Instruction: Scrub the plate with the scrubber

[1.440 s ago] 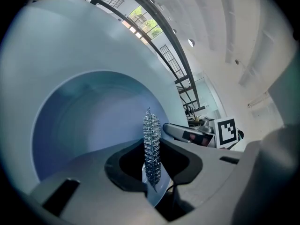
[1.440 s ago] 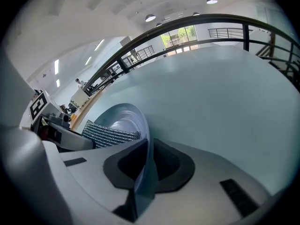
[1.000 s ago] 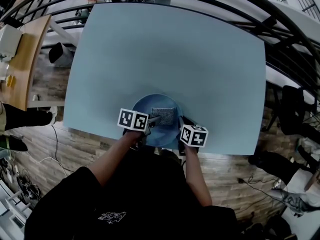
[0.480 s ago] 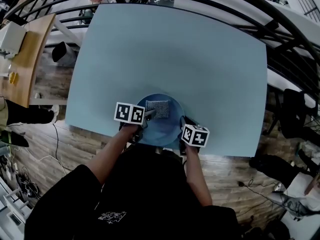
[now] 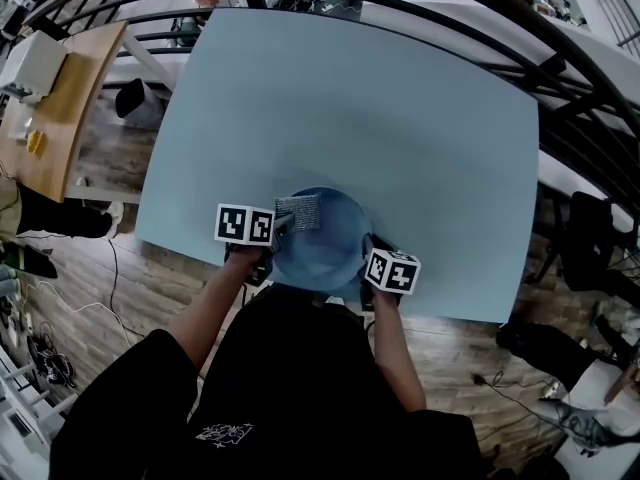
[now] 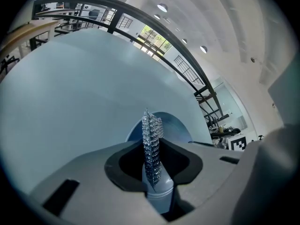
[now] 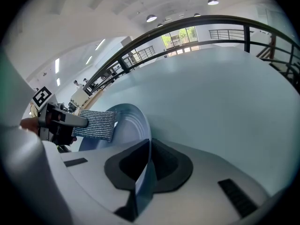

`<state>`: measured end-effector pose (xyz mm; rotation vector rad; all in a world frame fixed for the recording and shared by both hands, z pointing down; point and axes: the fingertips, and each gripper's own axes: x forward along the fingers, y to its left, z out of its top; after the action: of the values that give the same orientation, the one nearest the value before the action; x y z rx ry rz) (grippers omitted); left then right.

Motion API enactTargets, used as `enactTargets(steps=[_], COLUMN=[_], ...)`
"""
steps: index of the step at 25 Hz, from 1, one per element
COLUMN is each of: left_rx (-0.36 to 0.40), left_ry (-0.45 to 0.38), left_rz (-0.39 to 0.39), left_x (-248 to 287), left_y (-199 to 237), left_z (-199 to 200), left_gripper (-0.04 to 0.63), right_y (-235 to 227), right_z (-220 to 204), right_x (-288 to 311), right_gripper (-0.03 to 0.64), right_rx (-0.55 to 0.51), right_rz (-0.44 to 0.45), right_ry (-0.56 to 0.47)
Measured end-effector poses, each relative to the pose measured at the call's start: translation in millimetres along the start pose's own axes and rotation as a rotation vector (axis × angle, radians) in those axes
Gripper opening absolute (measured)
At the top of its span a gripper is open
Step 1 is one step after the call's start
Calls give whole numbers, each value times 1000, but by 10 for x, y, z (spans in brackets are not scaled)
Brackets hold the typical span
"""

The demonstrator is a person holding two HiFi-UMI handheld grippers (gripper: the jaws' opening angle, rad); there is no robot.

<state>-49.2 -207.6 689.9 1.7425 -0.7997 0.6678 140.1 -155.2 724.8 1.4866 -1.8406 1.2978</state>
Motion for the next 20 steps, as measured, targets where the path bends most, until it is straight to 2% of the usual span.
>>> enactTargets(steps=[8,20], left_rx=[33,35], left_ry=[-11,18], left_rz=[80,123], left_x=[-213,-477], left_y=[175,374], left_z=[-40,-236], left_gripper=[94,94], right_y=[34,61], right_z=[4,27], right_x=[18,37], right_gripper=[18,18], right_rx=[-28,-43], right_rz=[11,7], right_ry=[10,5])
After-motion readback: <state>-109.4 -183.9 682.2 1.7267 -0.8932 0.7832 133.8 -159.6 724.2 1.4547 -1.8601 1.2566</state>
